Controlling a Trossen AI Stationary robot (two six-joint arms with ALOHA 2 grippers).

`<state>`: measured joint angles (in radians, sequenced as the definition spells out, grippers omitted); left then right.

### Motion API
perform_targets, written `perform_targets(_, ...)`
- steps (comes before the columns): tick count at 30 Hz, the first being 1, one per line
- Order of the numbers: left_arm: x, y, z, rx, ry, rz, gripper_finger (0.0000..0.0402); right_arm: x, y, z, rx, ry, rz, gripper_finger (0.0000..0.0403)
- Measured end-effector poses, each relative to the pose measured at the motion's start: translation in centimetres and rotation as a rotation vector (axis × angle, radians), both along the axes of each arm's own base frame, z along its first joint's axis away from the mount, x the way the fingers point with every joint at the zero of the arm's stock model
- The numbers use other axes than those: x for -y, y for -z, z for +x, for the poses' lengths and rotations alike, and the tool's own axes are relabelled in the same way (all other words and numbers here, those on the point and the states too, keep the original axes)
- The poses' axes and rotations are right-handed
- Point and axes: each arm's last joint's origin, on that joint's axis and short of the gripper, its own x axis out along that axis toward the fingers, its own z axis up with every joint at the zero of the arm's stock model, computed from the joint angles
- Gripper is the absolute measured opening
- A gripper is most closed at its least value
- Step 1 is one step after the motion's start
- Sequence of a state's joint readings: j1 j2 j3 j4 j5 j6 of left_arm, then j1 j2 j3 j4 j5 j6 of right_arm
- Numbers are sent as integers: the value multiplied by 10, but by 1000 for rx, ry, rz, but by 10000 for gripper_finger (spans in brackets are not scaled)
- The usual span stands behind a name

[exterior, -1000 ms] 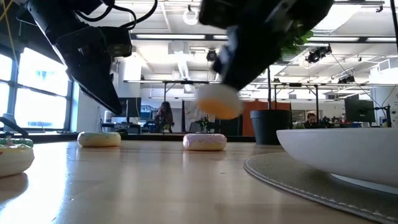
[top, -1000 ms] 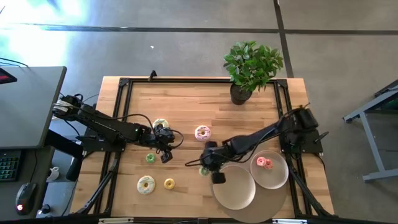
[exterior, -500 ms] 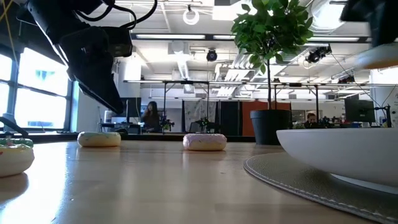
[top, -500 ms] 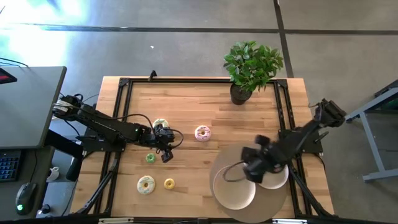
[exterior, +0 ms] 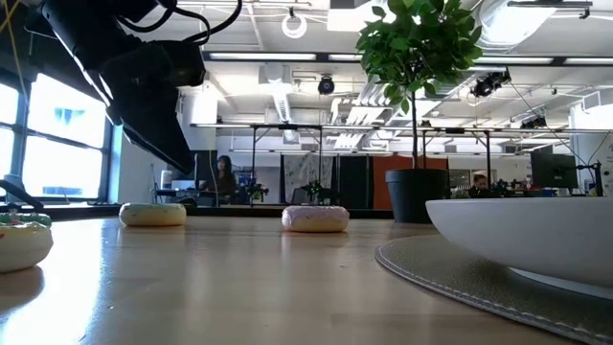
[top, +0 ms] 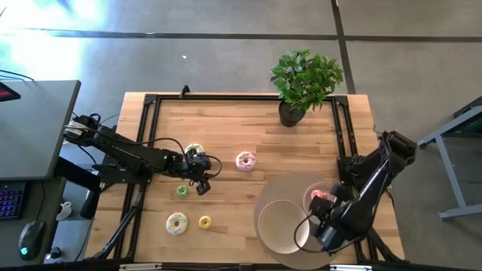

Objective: Pick & Place donuts
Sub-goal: Put the bottom small green donut into the right white plate

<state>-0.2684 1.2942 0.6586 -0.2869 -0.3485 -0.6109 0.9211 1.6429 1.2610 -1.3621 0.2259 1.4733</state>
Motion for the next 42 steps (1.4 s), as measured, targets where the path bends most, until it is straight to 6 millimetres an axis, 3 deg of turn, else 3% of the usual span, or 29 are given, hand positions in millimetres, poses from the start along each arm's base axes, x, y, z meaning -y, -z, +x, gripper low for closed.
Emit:
perform_targets(7, 0, 0, 0, 1, -1, 1, 142, -10, 26, 5, -109, -8, -76, 0)
perform_targets(17, 0, 0, 0, 2, -5, -6, 142, -9, 33, 8, -166, -2, -40, 0)
perform_targets(28, 0, 0, 0, 5, -17, -15, 142, 9, 82, -7, -249, 23, -25, 0)
perform_targets(36, 0, 0, 0, 5, -19, -13, 142, 14, 90, -15, -346, 54, -3, 17)
perform_targets(42, 0, 0, 0, 5, -19, -13, 142, 13, 89, -19, -453, 98, 61, 65)
